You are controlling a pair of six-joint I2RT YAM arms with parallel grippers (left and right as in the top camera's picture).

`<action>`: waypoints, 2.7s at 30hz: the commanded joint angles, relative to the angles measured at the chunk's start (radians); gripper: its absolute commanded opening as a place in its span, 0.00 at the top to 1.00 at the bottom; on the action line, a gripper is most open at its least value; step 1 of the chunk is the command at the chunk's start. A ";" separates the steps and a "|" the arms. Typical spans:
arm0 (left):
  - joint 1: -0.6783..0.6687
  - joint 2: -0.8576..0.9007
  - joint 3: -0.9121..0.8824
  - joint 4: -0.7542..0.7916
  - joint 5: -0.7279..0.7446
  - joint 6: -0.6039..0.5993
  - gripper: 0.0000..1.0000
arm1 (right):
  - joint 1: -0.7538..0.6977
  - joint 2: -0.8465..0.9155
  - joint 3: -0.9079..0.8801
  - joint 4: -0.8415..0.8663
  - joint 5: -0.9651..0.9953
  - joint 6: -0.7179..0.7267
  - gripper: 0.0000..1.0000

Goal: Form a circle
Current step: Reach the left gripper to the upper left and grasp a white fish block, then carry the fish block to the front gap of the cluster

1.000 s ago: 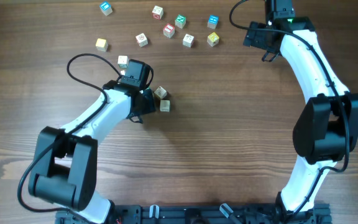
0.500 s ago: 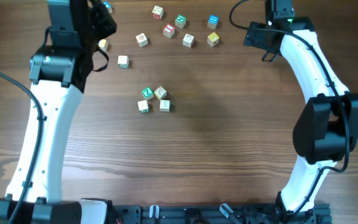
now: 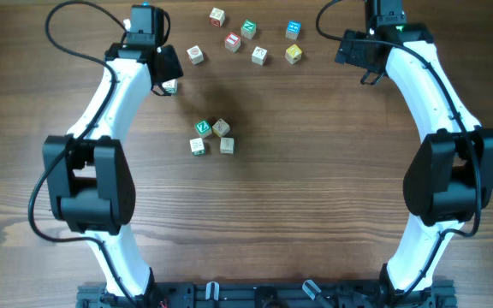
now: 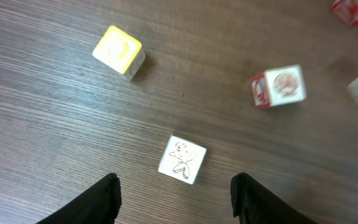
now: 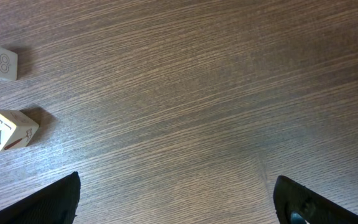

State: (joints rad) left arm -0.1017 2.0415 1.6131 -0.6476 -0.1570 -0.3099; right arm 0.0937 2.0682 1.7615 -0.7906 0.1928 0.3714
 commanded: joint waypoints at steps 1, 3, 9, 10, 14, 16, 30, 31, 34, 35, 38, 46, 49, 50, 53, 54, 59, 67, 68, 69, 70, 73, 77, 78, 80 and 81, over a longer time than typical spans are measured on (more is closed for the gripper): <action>0.004 0.053 -0.006 0.001 -0.004 0.072 0.39 | 0.001 -0.010 0.015 0.002 0.020 -0.005 0.00; 0.004 0.080 -0.006 0.001 0.014 0.072 0.39 | 0.001 -0.010 0.015 0.002 0.020 -0.005 0.00; 0.006 0.125 -0.006 0.051 0.018 0.102 0.37 | 0.001 -0.010 0.015 0.002 0.020 -0.005 0.00; 0.006 0.131 -0.006 0.058 0.018 0.105 0.36 | 0.001 -0.010 0.015 0.002 0.020 -0.004 0.00; 0.006 0.159 -0.008 0.053 0.018 0.124 0.38 | 0.001 -0.010 0.015 0.002 0.020 -0.005 0.00; 0.006 0.159 -0.010 0.054 0.018 0.124 0.44 | 0.001 -0.010 0.015 0.002 0.020 -0.004 0.00; 0.006 0.057 -0.009 0.023 0.018 0.119 0.71 | 0.001 -0.010 0.015 0.002 0.020 -0.005 0.00; 0.006 0.019 -0.009 0.008 0.022 0.119 0.72 | 0.001 -0.010 0.015 0.002 0.020 -0.005 0.00; 0.006 -0.090 -0.009 -0.071 0.062 0.114 0.71 | 0.001 -0.010 0.015 0.002 0.020 -0.005 0.00; 0.006 -0.123 -0.009 -0.100 0.095 0.111 0.70 | 0.001 -0.010 0.015 0.002 0.021 -0.005 0.00; 0.006 -0.249 -0.009 -0.237 0.217 0.057 0.67 | 0.001 -0.010 0.015 0.002 0.020 -0.005 0.00; -0.072 -0.478 -0.010 -0.603 0.200 -0.039 0.69 | 0.001 -0.010 0.014 0.002 0.020 -0.005 0.00; -0.150 -0.486 -0.051 -0.679 0.197 -0.044 0.68 | 0.001 -0.010 0.014 0.002 0.021 -0.005 0.00; -0.187 -0.486 -0.084 -0.686 0.196 -0.053 0.69 | 0.001 -0.010 0.014 0.002 0.020 -0.005 0.00; -0.281 -0.486 -0.202 -0.652 0.151 -0.108 0.69 | 0.001 -0.010 0.015 0.002 0.020 -0.005 0.00; -0.315 -0.486 -0.256 -0.628 0.137 -0.137 0.69 | 0.001 -0.010 0.015 0.002 0.020 -0.005 0.00; -0.448 -0.486 -0.504 -0.443 0.136 -0.224 0.70 | 0.001 -0.010 0.015 0.002 0.021 -0.005 0.00; -0.482 -0.486 -0.680 -0.169 -0.007 -0.252 0.71 | 0.001 -0.010 0.014 0.002 0.020 -0.005 0.00; -0.482 -0.486 -0.684 -0.159 -0.026 -0.252 0.70 | 0.001 -0.010 0.015 0.002 0.020 -0.004 0.00; -0.482 -0.486 -0.692 -0.145 -0.043 -0.252 0.70 | 0.001 -0.010 0.015 0.002 0.020 -0.005 0.00; -0.482 -0.486 -0.701 -0.131 -0.046 -0.252 0.70 | 0.001 -0.010 0.015 0.002 0.020 -0.004 0.00; -0.482 -0.485 -0.732 -0.082 -0.046 -0.252 0.70 | 0.001 -0.010 0.014 0.002 0.020 -0.005 0.00; -0.482 -0.483 -0.747 -0.039 -0.046 -0.252 0.69 | 0.001 -0.010 0.014 0.002 0.021 -0.005 0.00; -0.482 -0.483 -0.747 -0.036 -0.046 -0.252 0.69 | 0.001 -0.010 0.015 0.002 0.021 -0.005 0.00; -0.482 -0.483 -0.747 -0.027 -0.046 -0.252 0.70 | 0.001 -0.010 0.015 0.002 0.020 -0.005 0.00; -0.482 -0.483 -0.748 -0.016 -0.046 -0.252 0.70 | 0.001 -0.010 0.014 0.002 0.021 -0.005 0.00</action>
State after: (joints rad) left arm -0.5816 1.5639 0.8761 -0.6823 -0.1806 -0.5453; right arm 0.0937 2.0682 1.7615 -0.7906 0.1928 0.3714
